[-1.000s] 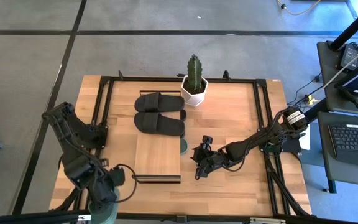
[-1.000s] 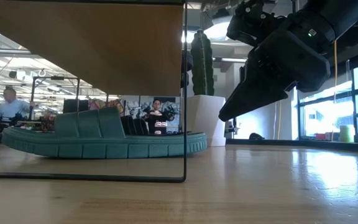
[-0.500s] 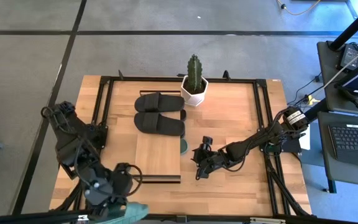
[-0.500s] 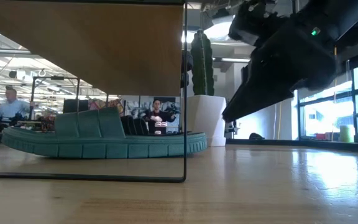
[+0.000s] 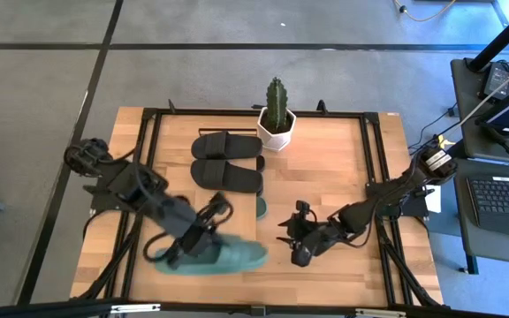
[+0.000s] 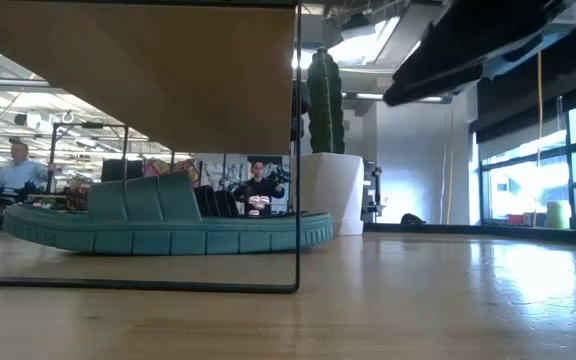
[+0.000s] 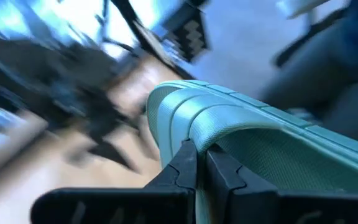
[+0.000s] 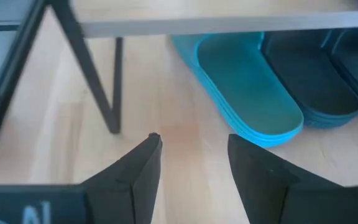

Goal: Pick and place slides into the shelf
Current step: Put the green slides under the shelf

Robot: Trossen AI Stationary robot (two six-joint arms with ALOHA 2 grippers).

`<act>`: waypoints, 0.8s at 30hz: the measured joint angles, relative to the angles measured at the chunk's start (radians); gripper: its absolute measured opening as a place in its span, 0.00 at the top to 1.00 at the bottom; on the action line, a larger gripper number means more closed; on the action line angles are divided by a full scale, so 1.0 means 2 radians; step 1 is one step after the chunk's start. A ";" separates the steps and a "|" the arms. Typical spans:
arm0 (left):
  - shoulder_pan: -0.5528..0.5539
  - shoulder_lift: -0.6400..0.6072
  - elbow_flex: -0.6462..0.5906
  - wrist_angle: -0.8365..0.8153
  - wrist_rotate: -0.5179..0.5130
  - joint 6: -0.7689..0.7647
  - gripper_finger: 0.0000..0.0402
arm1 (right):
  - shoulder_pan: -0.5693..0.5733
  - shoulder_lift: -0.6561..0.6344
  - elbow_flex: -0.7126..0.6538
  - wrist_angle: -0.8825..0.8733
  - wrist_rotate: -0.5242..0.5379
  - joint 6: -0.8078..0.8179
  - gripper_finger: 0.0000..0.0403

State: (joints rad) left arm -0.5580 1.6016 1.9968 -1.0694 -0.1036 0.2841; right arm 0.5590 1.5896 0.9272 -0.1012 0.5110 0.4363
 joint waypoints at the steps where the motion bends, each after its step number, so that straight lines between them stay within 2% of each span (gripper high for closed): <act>1: 0.009 0.000 0.000 0.017 -0.007 0.035 0.99 | 0.003 -0.002 0.000 0.000 0.000 0.000 0.54; 7: 0.061 0.000 0.000 0.095 -0.006 0.188 0.99 | 0.023 -0.014 0.000 -0.001 0.017 -0.013 0.54; 10: 0.085 0.000 -0.001 0.103 -0.005 0.226 0.99 | 0.038 -0.025 0.000 -0.001 0.085 -0.037 0.54; 13: 0.111 0.000 -0.022 0.120 -0.025 0.246 0.99 | 0.054 -0.038 0.000 0.000 0.162 -0.061 0.54; 15: 0.129 0.001 -0.038 0.125 -0.028 0.257 0.99 | 0.064 -0.047 0.000 -0.001 0.196 -0.076 0.54; 24: 0.167 0.001 -0.097 0.132 0.055 0.295 0.99 | 0.107 -0.079 0.000 -0.027 0.205 -0.121 0.54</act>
State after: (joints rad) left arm -0.2247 1.6035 1.8032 -0.8057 0.0071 0.8751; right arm 0.7728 1.4324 0.9276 -0.1548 0.9218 0.1940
